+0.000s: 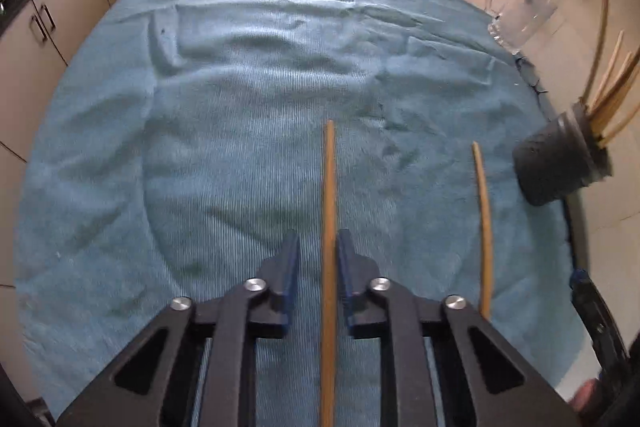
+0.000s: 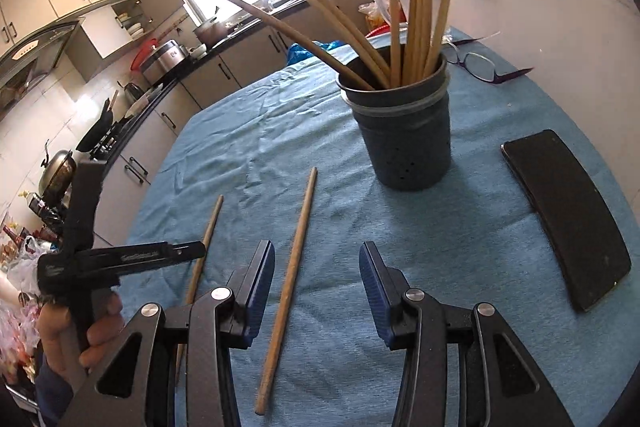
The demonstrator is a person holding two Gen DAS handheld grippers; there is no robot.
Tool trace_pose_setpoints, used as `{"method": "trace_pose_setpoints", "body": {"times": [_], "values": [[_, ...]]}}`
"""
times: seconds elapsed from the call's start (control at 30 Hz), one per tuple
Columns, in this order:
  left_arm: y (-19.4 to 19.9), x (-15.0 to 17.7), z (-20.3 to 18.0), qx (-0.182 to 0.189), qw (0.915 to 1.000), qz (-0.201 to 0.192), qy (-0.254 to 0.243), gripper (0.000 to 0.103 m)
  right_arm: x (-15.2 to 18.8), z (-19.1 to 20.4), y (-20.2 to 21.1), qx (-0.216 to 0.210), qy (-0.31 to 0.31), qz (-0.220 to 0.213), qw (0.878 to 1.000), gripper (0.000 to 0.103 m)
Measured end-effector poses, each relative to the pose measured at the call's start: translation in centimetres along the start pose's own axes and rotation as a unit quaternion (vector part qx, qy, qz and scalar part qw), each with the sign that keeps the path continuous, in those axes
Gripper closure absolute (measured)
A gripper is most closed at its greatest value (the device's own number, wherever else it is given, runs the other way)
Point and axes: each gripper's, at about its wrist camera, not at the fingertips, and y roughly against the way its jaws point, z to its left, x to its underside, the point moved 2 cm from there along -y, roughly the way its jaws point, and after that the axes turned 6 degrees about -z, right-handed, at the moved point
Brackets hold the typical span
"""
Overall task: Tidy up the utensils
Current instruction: 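Close the left tool on a wooden chopstick while the right tool grasps another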
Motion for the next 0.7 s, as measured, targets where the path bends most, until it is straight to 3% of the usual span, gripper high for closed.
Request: {"method": "trace_pose_setpoints", "body": {"times": [0.07,0.37,0.63,0.7], "values": [[0.0,-0.1,0.0,-0.012,0.9999,0.000,-0.006,0.096,-0.2,0.0,-0.3,0.000,-0.001,0.004,1.000,0.055],[2.1,2.5,4.0,-0.015,0.9986,-0.014,0.050,0.096,-0.6,2.9,-5.0,0.001,0.043,0.077,0.996,0.056],[2.2,2.9,4.4,-0.011,0.9982,-0.019,0.056,0.096,-0.5,4.7,-10.3,0.063,0.091,0.139,0.984,0.076],[2.1,2.7,4.4,-0.012,0.9982,-0.022,0.054,0.096,-0.4,4.8,-10.6,0.080,0.104,0.136,0.982,0.084]]}}
